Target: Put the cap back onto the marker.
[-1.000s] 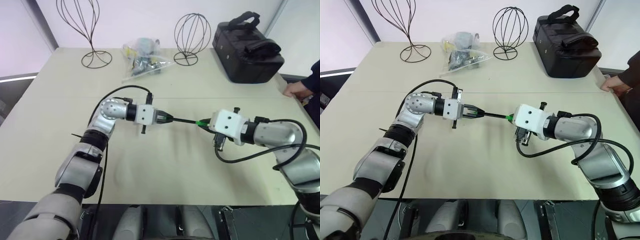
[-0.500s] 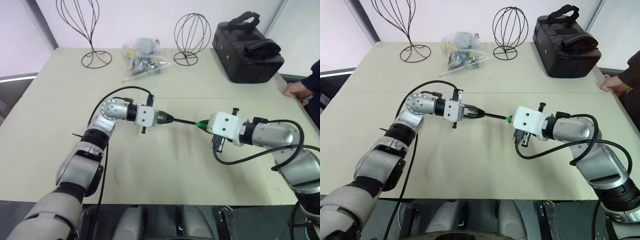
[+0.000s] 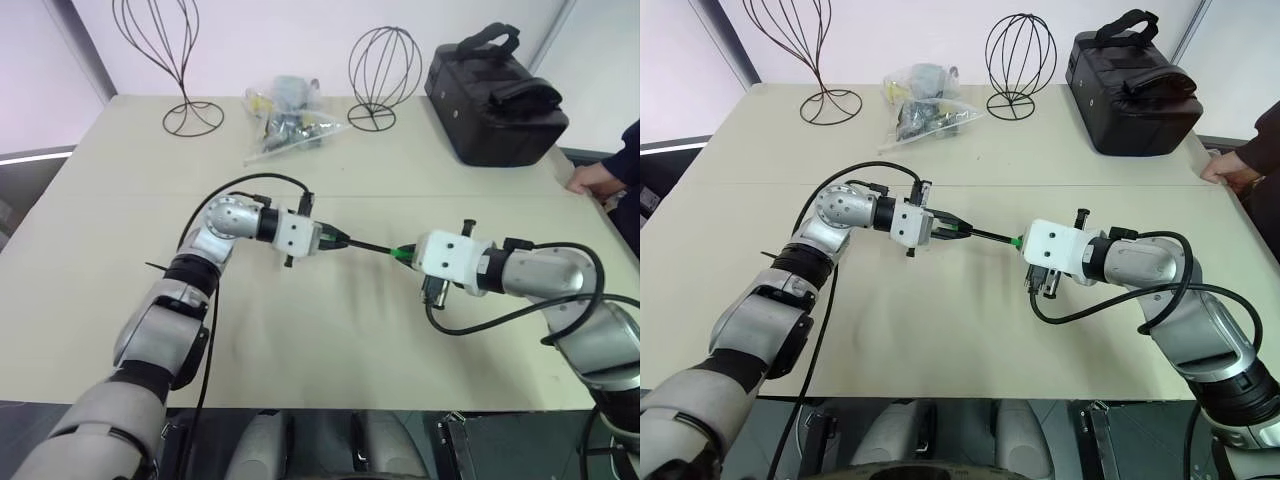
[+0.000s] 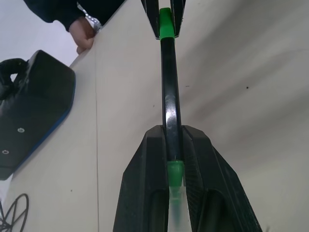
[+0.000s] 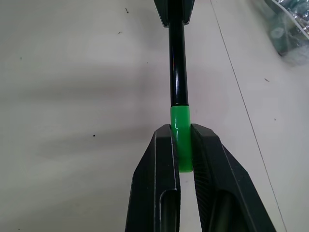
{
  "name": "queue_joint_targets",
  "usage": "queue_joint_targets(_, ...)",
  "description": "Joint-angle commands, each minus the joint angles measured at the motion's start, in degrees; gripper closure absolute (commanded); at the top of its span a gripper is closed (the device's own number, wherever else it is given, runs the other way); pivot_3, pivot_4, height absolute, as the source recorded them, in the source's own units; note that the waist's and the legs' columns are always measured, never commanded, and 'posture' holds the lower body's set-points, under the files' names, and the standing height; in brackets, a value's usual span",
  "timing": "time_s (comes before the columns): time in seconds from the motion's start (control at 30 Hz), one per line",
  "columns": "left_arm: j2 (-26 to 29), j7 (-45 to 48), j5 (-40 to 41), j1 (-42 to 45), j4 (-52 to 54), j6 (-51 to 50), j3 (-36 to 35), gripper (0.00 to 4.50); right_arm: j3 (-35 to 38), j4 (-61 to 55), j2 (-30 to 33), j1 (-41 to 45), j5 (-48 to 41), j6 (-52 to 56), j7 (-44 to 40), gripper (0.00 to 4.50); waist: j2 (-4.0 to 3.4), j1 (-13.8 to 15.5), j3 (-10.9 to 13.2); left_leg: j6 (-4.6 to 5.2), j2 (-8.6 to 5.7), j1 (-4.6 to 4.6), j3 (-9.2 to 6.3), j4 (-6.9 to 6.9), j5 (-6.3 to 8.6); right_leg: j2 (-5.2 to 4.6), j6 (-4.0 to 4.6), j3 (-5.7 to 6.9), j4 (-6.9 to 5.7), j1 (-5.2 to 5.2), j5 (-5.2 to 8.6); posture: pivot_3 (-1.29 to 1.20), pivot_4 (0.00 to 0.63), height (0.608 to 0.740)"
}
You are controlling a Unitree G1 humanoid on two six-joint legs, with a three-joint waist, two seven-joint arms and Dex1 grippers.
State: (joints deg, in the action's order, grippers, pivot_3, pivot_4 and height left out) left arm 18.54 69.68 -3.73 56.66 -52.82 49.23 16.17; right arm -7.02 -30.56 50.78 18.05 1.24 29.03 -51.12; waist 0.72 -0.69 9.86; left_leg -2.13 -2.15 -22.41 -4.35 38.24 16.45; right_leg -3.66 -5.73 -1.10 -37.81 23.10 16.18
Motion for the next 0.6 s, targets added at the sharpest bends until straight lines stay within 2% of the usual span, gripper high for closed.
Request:
queue_joint_targets(0.03,-1.4,-1.5,1.0,2.5,2.1,1.4,-0.3,4.50,-1.5,-2.2,-0.3,1.1,0.1,-0.4,-0.4,4.46,0.00,0.0,0.0,0.00,0.00,0.00,0.00,0.00,0.00,0.00,0.00,0.00,0.00,0.00,0.00,0.00,0.150,0.740)
queue_joint_targets(0.6,-3.6,-1.1,3.2,2.1,5.1,-2.6,-1.2,4.50,-4.2,-1.7,-3.9,4.9,3.1,1.3,0.8,4.46,0.00,0.0,0.0,0.00,0.00,0.00,0.00,0.00,0.00,0.00,0.00,0.00,-0.01,0.01,0.00,0.00,0.150,0.740)
